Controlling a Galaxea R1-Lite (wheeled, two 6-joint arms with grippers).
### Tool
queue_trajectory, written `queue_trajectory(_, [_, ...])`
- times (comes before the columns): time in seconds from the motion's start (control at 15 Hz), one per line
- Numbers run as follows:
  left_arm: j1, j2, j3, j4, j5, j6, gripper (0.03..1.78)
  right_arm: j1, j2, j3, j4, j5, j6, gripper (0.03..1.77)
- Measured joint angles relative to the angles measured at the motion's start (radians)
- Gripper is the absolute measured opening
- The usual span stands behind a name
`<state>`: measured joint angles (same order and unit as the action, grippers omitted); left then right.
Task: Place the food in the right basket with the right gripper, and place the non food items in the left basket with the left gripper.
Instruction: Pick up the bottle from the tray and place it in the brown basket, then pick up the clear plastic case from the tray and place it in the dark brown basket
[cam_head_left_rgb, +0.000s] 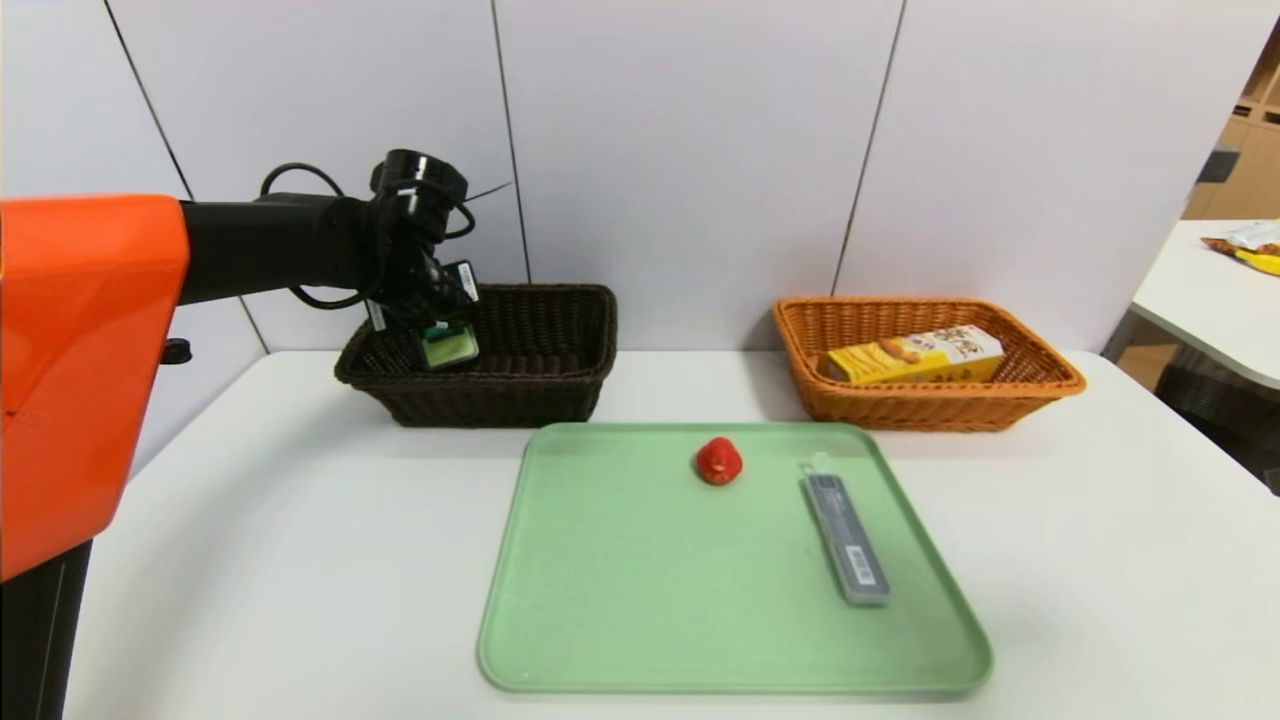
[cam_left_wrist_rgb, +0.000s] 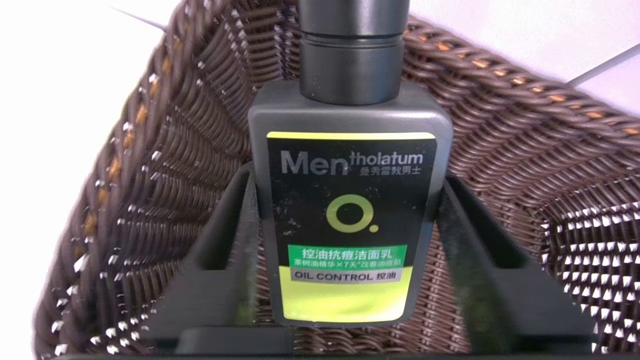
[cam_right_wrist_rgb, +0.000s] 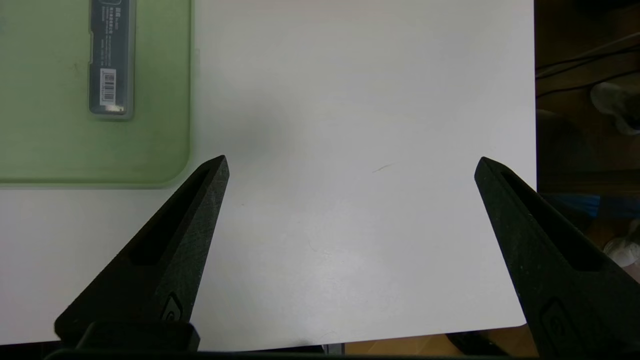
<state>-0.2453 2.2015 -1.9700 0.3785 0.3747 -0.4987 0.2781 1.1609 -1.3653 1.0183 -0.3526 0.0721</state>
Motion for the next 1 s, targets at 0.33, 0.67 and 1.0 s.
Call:
queue_trajectory(0.33, [0.001, 0.010, -0.001, 0.000, 0.000, 0.001, 1.41, -0.010, 0.001, -0.001, -0.001, 0.000, 0.000, 1.70])
queue_trajectory(0.67, [-0.016, -0.067, 0.001, 0.027, 0.002, 0.011, 1.55, -0.011, 0.003, 0.000, -0.029, -0.001, 0.007, 1.70])
queue_trajectory(1.0, [-0.195, -0.290, 0.105, 0.181, 0.001, 0.023, 1.62, -0.004, 0.060, -0.078, -0.074, -0.001, 0.016, 1.70])
